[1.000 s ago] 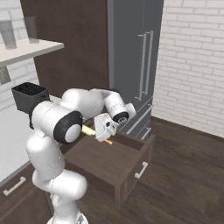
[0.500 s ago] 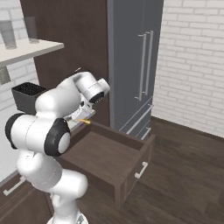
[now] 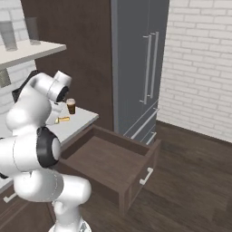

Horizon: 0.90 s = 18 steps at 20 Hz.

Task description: Pick the rolling pin from the drawer and place it on the counter.

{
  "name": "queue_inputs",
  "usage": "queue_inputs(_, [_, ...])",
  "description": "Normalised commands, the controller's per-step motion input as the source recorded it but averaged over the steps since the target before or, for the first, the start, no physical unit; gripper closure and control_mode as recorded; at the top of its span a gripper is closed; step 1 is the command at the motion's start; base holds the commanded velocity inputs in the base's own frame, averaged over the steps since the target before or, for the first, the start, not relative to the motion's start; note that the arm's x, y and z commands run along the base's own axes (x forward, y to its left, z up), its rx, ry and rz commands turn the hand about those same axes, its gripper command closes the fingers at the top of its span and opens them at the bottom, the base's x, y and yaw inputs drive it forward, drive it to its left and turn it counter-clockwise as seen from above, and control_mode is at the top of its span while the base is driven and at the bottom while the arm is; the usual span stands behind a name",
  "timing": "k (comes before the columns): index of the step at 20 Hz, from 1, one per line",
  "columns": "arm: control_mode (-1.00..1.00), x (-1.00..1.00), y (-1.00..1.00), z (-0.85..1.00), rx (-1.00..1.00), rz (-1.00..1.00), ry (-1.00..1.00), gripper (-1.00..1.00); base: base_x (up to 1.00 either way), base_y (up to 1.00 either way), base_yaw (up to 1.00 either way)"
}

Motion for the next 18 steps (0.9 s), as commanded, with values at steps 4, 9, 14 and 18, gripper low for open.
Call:
queue_inputs(4, [-1.0, 0.04, 0.94, -0.23, -0.24, 0.0, 0.0, 1.0, 0.0, 0.0, 0.0])
queue_inputs(9, [-1.0, 0.21, 0.74, -0.6, -0.13, 0.0, 0.09, 1.0, 0.0, 0.0, 0.0])
queue_inputs(14, [-1.0, 0.16, 0.4, -0.76, -0.12, 0.0, 0.02, 1.0, 0.0, 0.0, 0.0])
queue_inputs(18, [-1.0, 0.15, 0.42, -0.53, -0.13, 0.0, 0.0, 1.0, 0.0, 0.0, 0.0])
